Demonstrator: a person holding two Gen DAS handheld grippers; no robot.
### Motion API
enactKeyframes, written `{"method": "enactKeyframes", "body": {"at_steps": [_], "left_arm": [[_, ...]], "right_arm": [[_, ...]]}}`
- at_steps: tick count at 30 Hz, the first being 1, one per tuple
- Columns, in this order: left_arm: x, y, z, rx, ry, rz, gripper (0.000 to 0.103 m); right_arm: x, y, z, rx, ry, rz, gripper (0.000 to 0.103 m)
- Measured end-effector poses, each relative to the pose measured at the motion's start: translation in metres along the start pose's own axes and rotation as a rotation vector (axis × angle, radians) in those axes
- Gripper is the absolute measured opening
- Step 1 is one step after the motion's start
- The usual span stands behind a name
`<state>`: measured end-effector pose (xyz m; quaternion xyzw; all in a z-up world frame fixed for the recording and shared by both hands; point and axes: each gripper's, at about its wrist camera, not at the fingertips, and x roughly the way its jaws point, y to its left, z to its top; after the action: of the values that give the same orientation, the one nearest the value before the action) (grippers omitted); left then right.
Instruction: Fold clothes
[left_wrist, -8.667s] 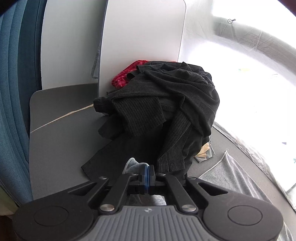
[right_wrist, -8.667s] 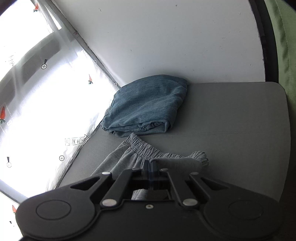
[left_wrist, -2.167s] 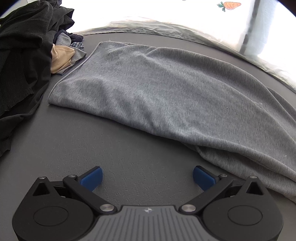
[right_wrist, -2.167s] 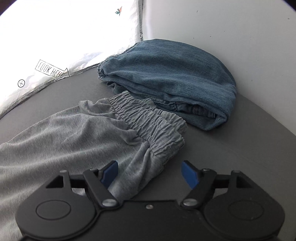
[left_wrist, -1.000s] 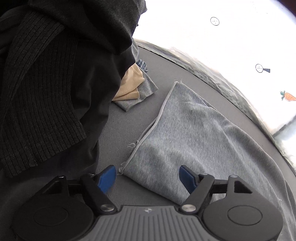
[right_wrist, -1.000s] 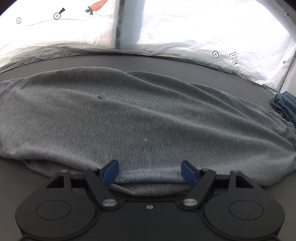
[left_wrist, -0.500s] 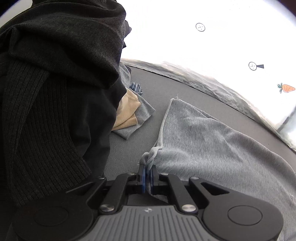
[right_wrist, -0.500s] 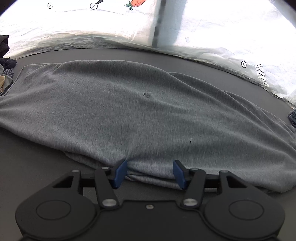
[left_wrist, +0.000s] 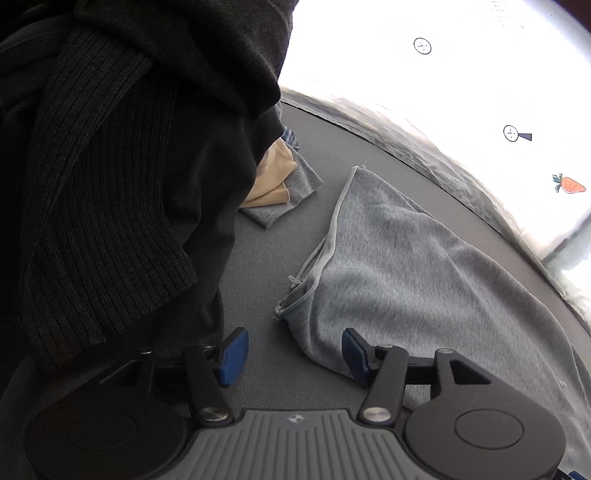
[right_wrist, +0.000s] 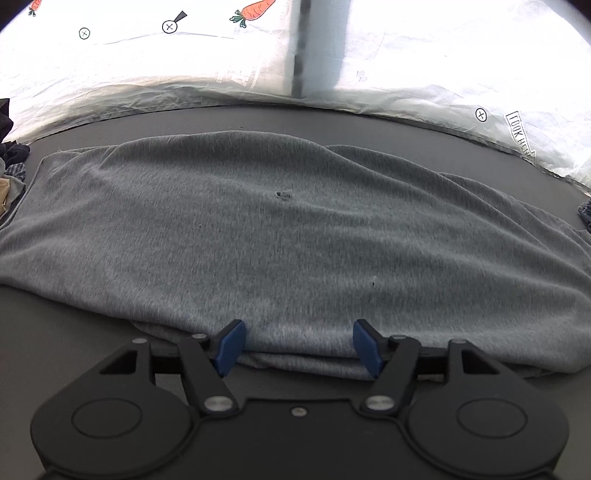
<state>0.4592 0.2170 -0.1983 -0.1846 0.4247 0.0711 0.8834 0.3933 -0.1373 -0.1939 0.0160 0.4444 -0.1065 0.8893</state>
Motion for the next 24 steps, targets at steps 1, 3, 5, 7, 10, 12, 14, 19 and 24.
{"method": "enactKeyframes", "body": {"at_steps": [1, 3, 5, 7, 10, 12, 14, 19, 24], "left_arm": [[0.001, -0.001, 0.0, 0.003, -0.003, -0.003, 0.062], [0.002, -0.004, 0.001, 0.009, -0.008, -0.009, 0.063], [0.006, -0.008, 0.004, 0.02, -0.009, -0.01, 0.063], [0.01, -0.012, 0.008, 0.026, -0.012, -0.01, 0.064], [0.015, -0.016, 0.013, 0.033, -0.02, -0.002, 0.068], [0.018, -0.018, 0.015, 0.037, -0.028, 0.002, 0.072], [0.02, -0.021, 0.016, 0.048, -0.038, 0.015, 0.072], [0.021, -0.027, 0.013, 0.072, -0.07, 0.027, 0.069], [0.024, -0.028, 0.012, 0.081, -0.086, 0.016, 0.009]], "right_arm": [[0.001, 0.0, 0.001, 0.006, 0.0, 0.002, 0.066], [0.004, 0.001, 0.003, 0.012, 0.005, 0.007, 0.066], [0.008, 0.002, 0.006, 0.018, 0.005, 0.013, 0.066], [0.011, 0.004, 0.011, 0.031, 0.0, 0.018, 0.066], [0.015, 0.004, 0.019, 0.075, -0.006, 0.03, 0.067], [0.018, 0.004, 0.024, 0.103, -0.007, 0.038, 0.067], [0.023, 0.005, 0.026, 0.111, 0.004, 0.036, 0.067], [0.029, 0.007, 0.016, 0.101, 0.015, 0.027, 0.074], [0.027, 0.007, 0.013, 0.099, 0.012, 0.027, 0.075]]}}
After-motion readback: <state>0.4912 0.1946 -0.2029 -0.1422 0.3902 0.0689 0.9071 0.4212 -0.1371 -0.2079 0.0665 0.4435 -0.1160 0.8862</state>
